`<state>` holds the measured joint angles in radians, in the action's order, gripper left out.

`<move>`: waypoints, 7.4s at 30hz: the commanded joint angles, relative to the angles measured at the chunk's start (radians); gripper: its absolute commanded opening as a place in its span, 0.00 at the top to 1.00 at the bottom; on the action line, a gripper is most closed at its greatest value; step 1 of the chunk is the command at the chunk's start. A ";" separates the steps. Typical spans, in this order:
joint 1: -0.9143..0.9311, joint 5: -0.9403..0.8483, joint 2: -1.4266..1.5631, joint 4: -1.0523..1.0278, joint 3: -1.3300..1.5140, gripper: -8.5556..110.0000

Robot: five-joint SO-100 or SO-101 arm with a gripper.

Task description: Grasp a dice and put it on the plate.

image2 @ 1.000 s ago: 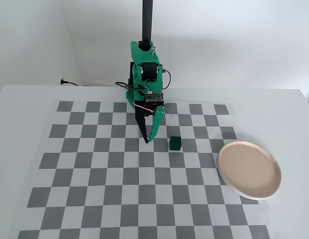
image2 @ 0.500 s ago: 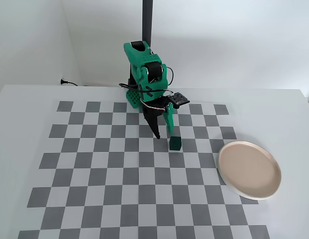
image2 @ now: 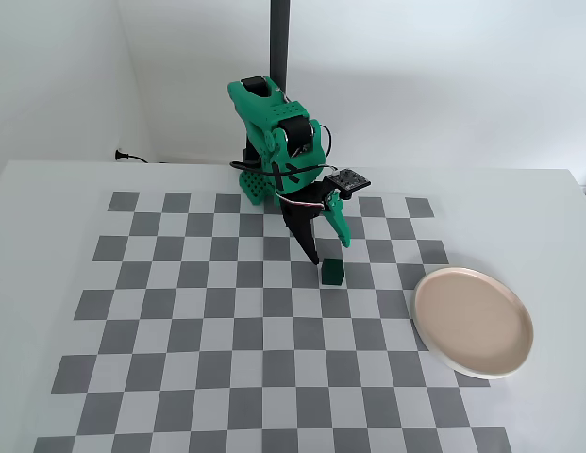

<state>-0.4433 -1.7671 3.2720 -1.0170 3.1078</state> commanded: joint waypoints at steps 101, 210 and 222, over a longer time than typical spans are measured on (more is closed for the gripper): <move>-0.319 0.160 -1.401 0.503 -1.114 0.96; 0.454 1.023 0.064 0.258 -0.014 0.96; 0.506 1.646 0.064 0.130 -0.014 0.96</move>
<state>0.0568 -0.2454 3.3180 -0.8514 3.1078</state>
